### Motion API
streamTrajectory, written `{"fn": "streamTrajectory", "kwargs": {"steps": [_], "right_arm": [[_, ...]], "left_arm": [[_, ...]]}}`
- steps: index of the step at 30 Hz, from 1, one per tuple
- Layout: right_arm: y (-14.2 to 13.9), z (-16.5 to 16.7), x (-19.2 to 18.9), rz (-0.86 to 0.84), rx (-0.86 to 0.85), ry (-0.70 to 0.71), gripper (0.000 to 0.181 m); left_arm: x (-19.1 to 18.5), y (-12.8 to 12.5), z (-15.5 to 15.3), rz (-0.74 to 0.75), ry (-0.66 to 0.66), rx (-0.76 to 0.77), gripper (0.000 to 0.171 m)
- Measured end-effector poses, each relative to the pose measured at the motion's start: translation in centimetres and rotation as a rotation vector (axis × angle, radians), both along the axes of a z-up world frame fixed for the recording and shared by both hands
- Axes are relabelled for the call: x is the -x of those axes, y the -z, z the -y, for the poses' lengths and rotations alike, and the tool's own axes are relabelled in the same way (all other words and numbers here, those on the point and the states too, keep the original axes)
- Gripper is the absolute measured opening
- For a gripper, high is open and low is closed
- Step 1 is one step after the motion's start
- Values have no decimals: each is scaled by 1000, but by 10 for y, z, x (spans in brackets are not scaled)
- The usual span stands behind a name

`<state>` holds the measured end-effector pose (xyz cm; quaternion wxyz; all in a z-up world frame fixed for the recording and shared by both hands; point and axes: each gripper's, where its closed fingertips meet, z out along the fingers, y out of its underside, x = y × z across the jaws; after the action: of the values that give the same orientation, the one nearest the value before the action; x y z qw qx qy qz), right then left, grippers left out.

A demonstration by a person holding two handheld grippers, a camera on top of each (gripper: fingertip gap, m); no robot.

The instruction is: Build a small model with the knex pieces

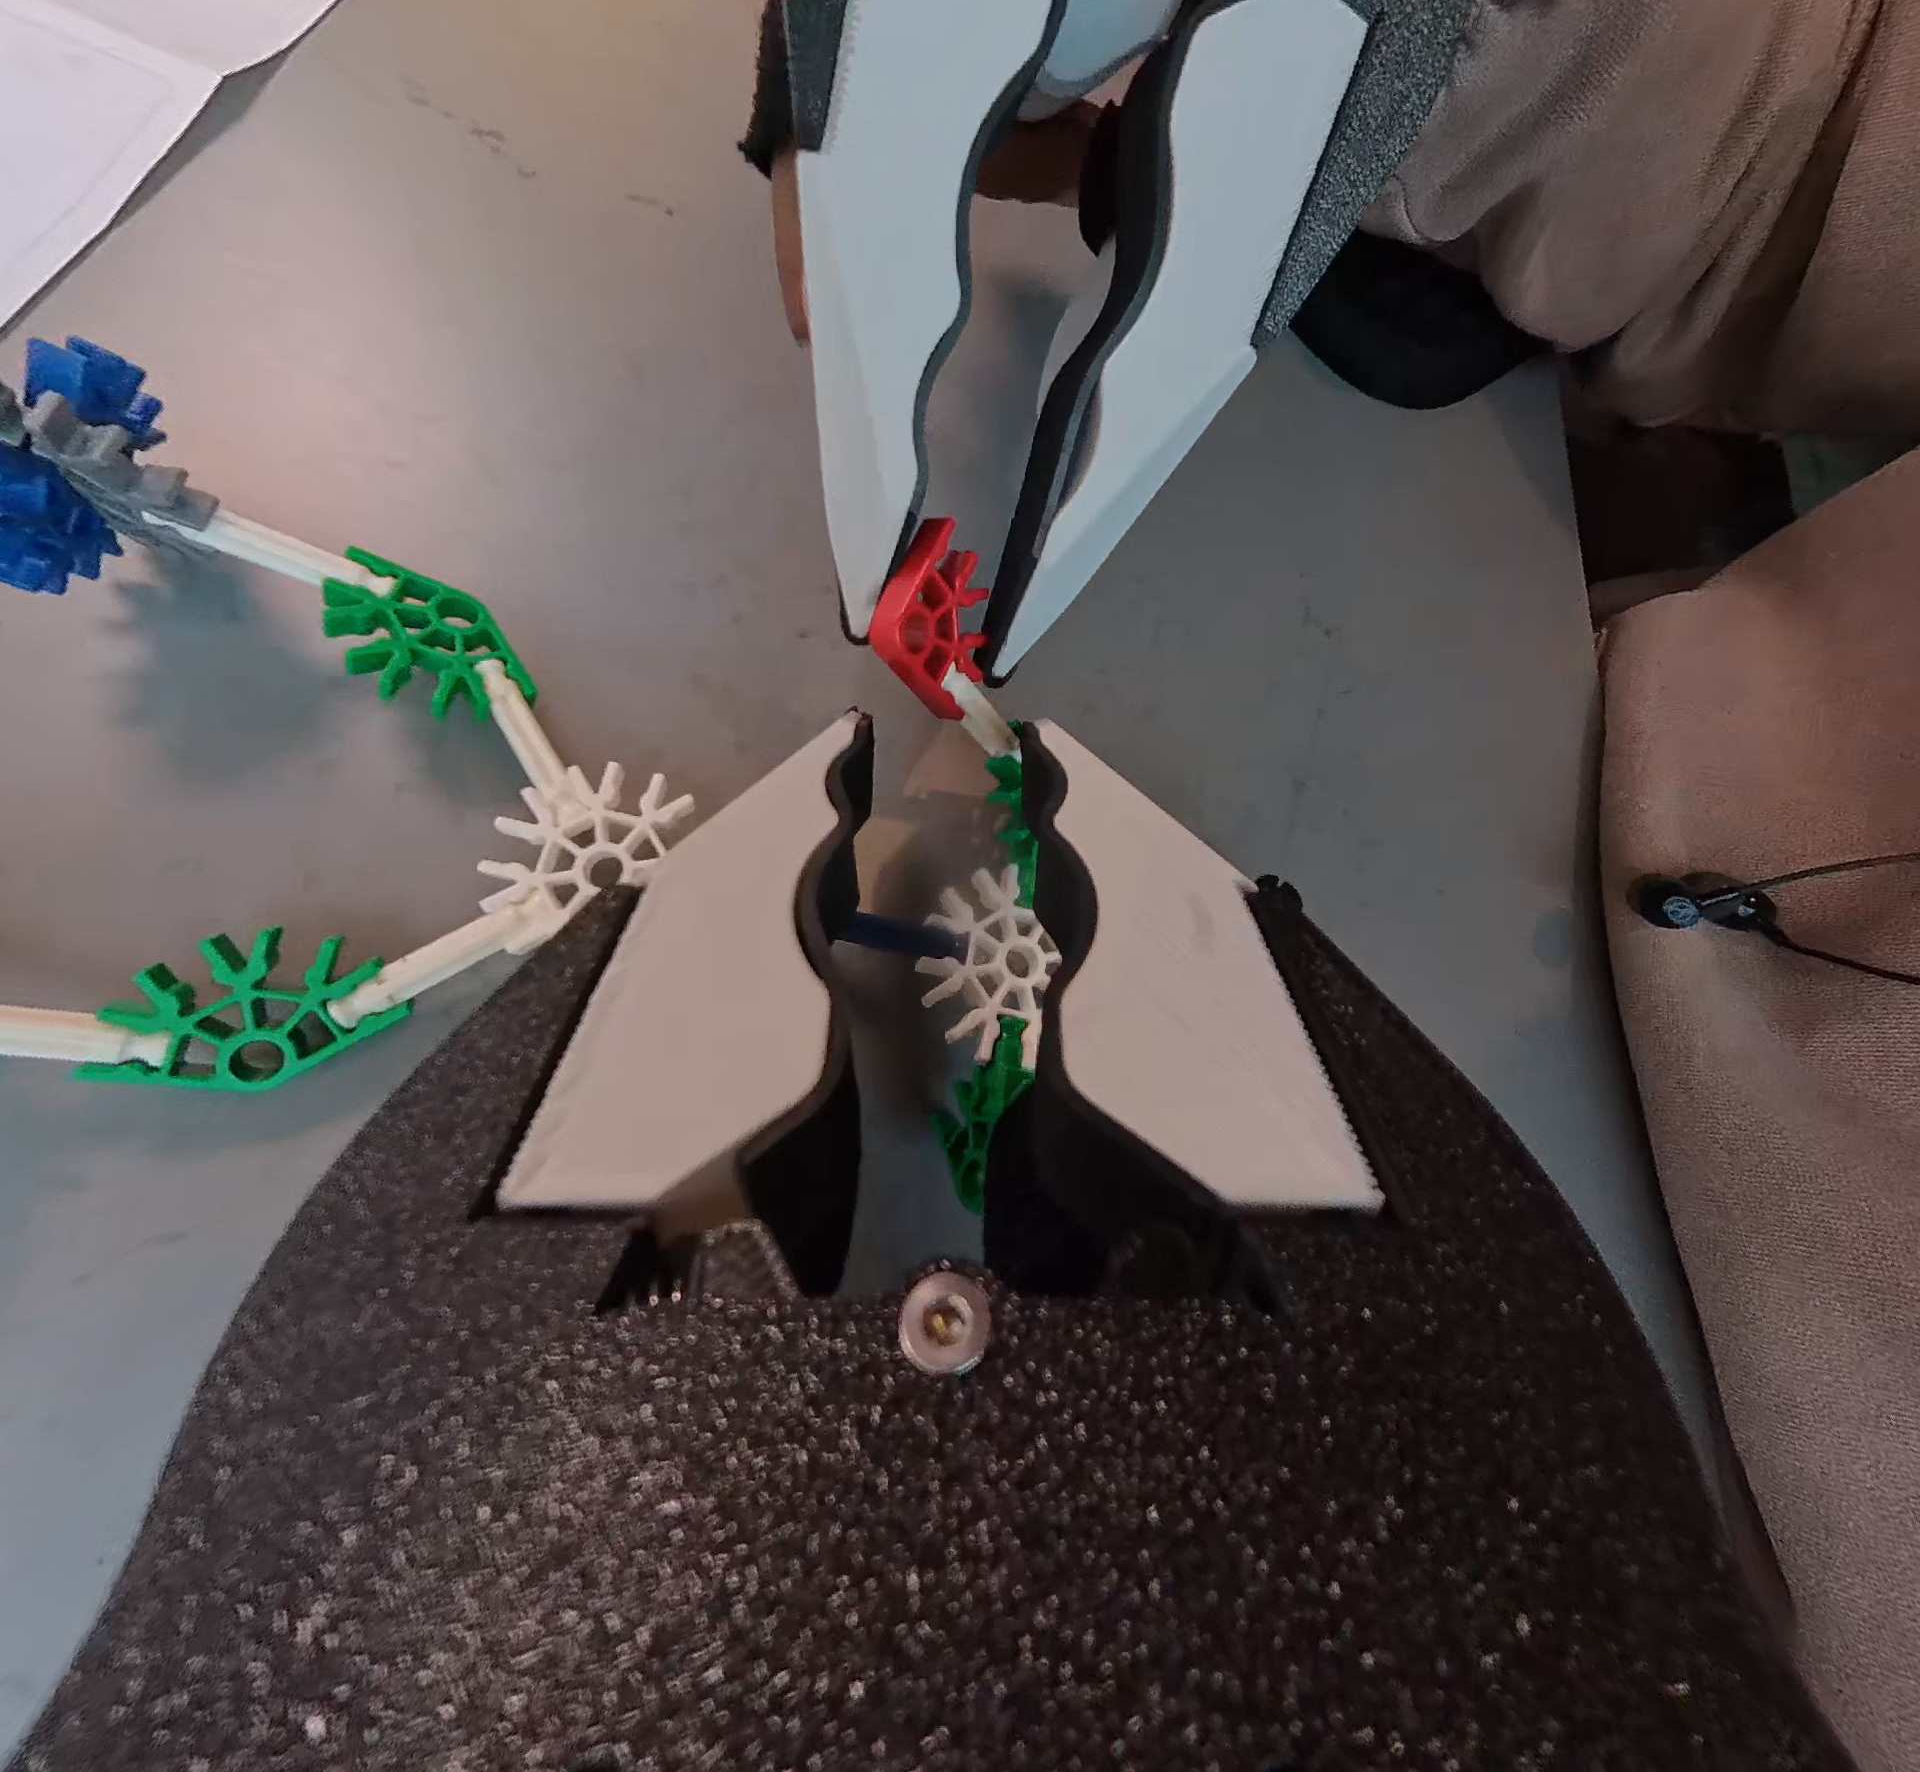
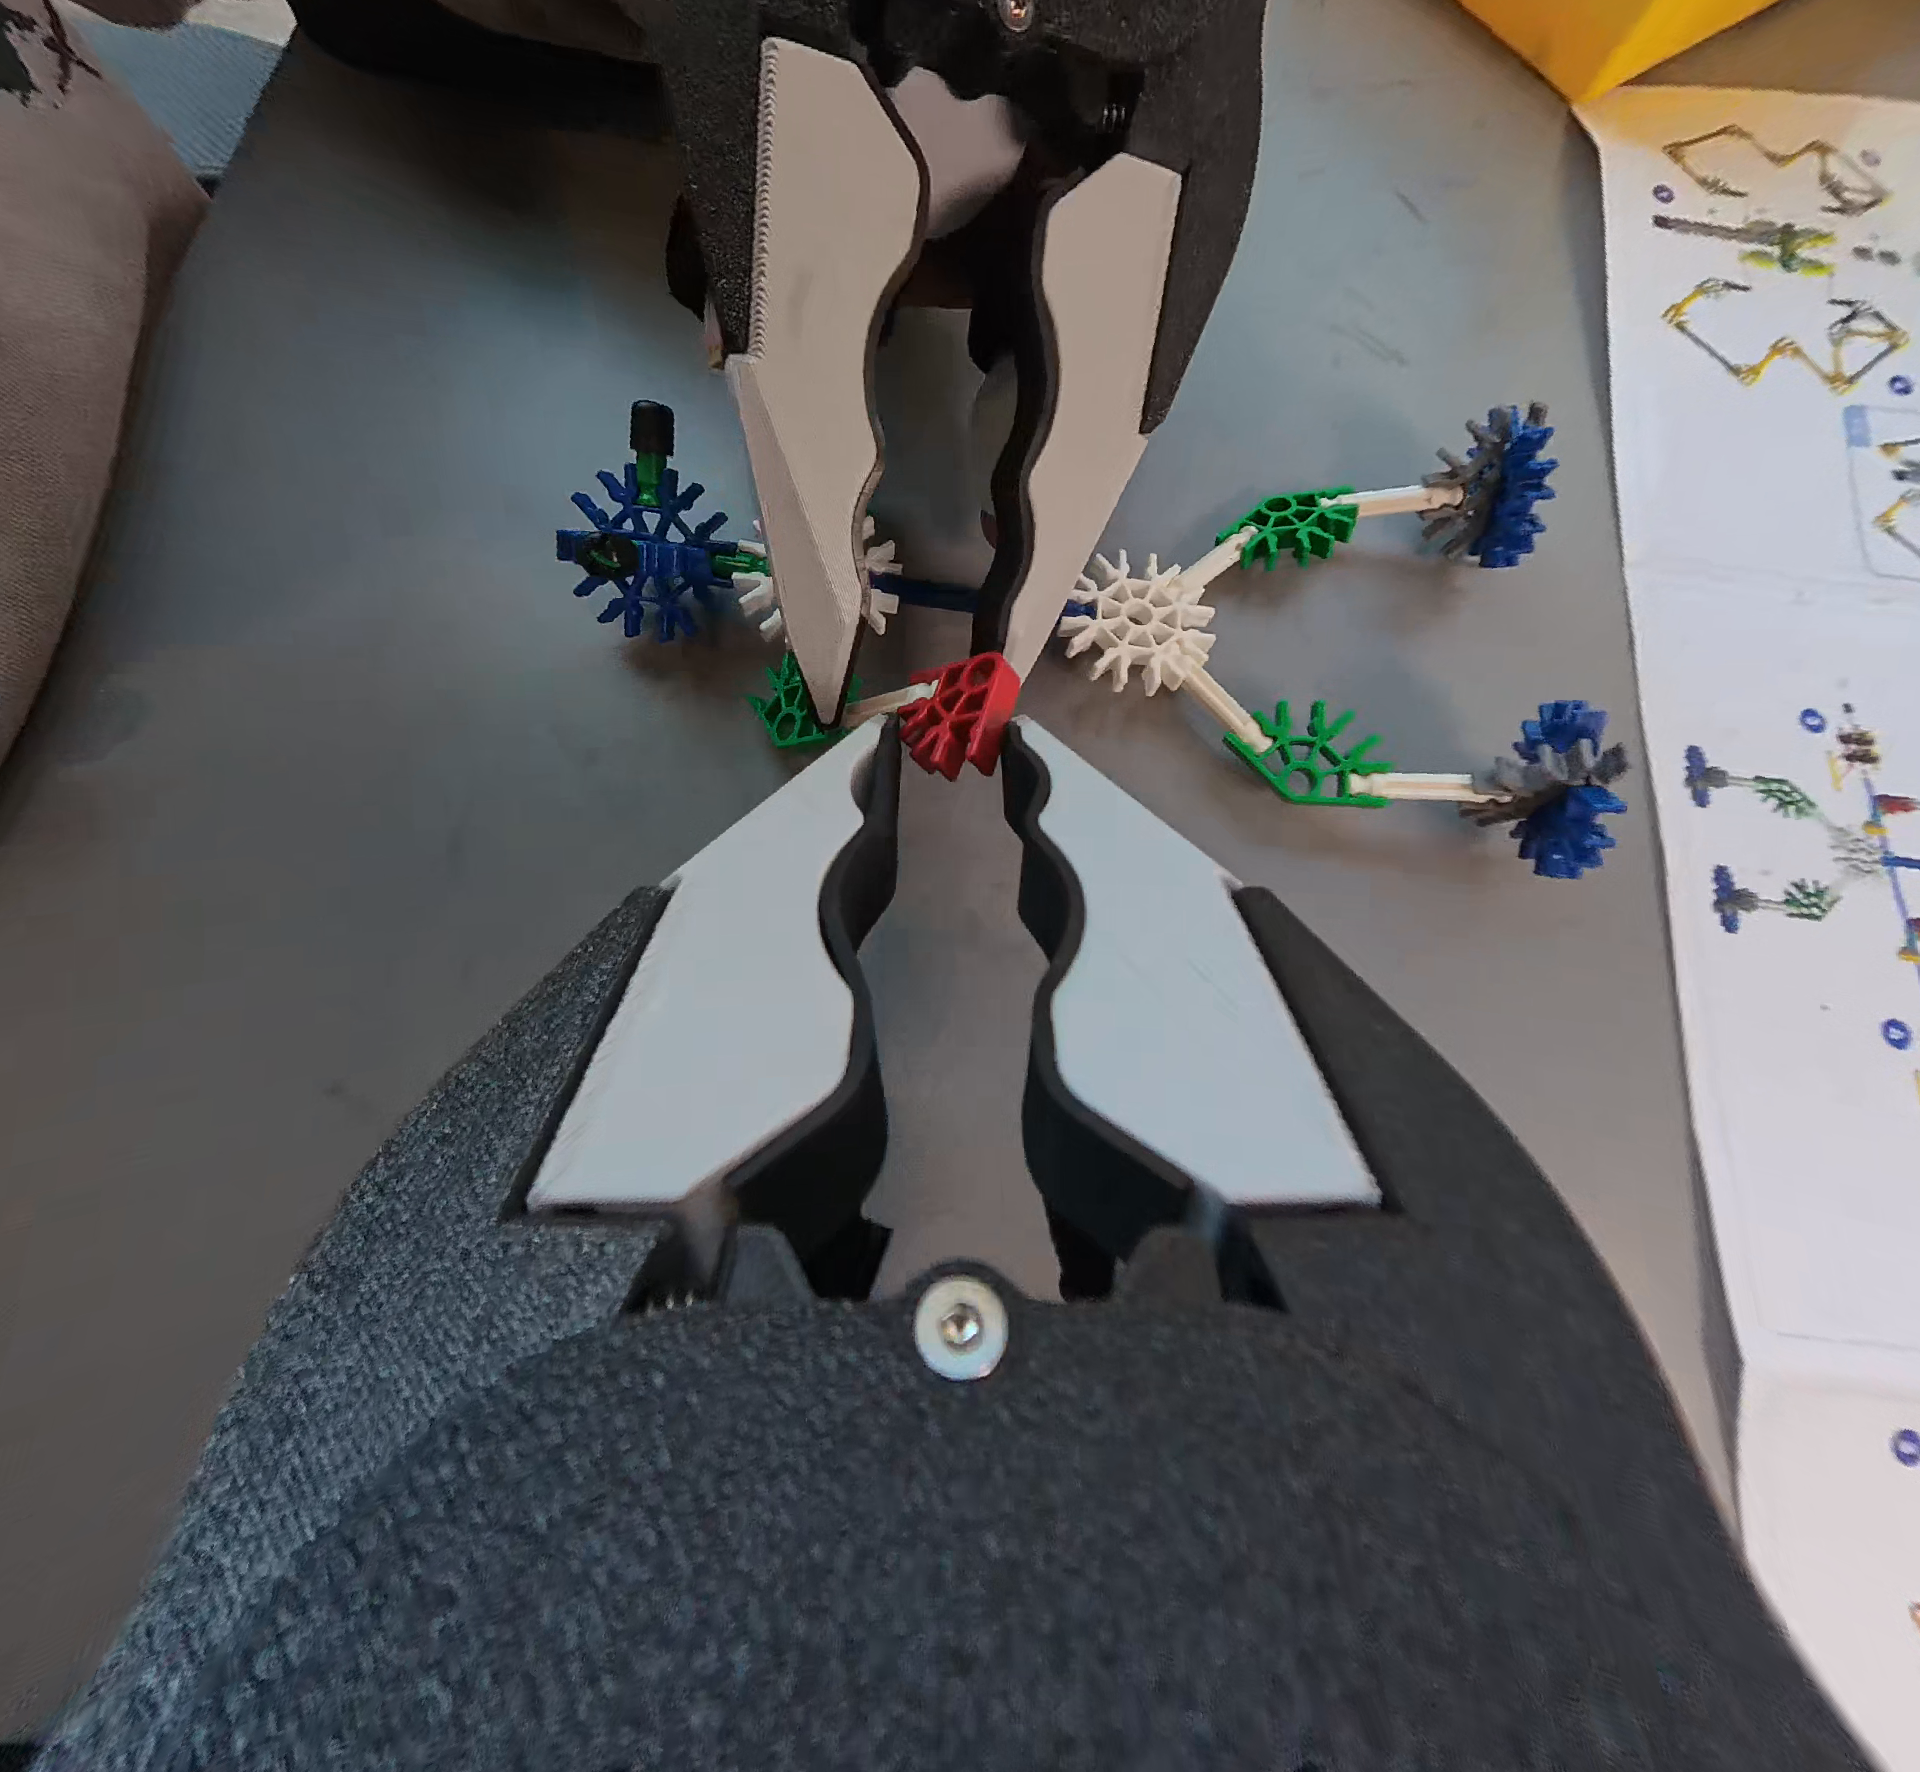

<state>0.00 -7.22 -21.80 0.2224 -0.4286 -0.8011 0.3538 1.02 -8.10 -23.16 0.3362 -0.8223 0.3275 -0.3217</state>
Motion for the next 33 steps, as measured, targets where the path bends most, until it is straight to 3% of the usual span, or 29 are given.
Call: {"fn": "streamTrajectory", "kwargs": {"steps": [6, 12, 18, 27, 33], "right_arm": [[-7, 2, -3, -38, -124, 2, 18], [-11, 3, -4, -62, -141, -3, 17], [-15, 5, -5, -88, -78, -16, 15], [-15, 15, -12, -60, 103, -64, 11], [-19, 14, -8, -39, 178, -13, 18]], "left_arm": [[-4, 0, 2, 4, 20, -12, 28], [-7, -2, 0, 13, 24, -43, 28], [-13, -4, 1, 27, 39, -67, 8], [-13, -4, 5, 10, 62, -65, 6], [-13, -3, 4, -8, 60, -89, 6]]}}
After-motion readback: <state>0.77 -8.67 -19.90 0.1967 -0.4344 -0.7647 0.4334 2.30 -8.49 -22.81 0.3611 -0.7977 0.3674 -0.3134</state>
